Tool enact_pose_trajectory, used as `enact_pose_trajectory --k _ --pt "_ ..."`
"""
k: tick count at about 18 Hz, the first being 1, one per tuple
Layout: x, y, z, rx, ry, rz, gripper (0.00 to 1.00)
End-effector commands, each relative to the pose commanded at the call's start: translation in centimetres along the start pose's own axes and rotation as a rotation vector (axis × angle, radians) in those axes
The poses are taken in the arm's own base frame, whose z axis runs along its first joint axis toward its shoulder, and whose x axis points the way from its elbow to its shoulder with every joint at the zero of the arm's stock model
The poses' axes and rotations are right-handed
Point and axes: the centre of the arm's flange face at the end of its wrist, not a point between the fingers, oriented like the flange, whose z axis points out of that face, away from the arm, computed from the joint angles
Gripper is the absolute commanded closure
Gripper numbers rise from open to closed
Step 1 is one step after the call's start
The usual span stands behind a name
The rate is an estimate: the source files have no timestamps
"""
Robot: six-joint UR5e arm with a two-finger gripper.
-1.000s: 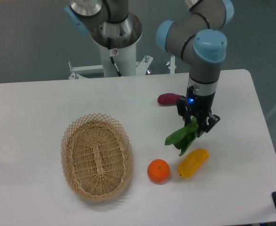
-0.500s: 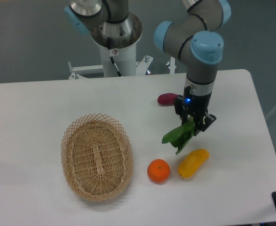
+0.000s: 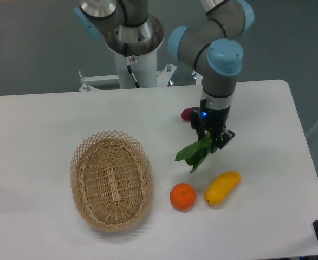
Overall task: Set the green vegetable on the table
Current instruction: 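Carry the held green bok choy toward the basket and lower it, then open the gripper to release the bok choy onto the table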
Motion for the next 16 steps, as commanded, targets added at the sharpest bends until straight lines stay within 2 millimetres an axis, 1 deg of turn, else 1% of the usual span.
enact_pose_trajectory --k 2,3,5,7,10,11,12,14,15,16 --pt "1.0 -0.8 1.1 -0.026 0.026 0.066 0.47" --pt "1.2 -1.2 1.2 -0.036 0.029 0.076 0.47" --pt "2.3 -1.9 2.8 -0.054 0.065 0.09 0.47" --pt "3.2 -1.8 3.6 -0.069 0.089 0.091 0.47" --pt "4.2 -1.6 4.4 -0.073 0.112 0.089 0.47" --pt "4.0 -1.6 4.1 -0.074 0.105 0.081 0.45" --pt "3.7 -1.8 4.0 -0.074 0.101 0.081 0.39" --pt "3.7 -1.8 4.0 -0.074 0.101 0.081 0.19" --pt "3.5 -1.8 3.8 -0.074 0.093 0.082 0.01" --pt "3.5 -1.8 3.7 -0.074 0.09 0.082 0.0"
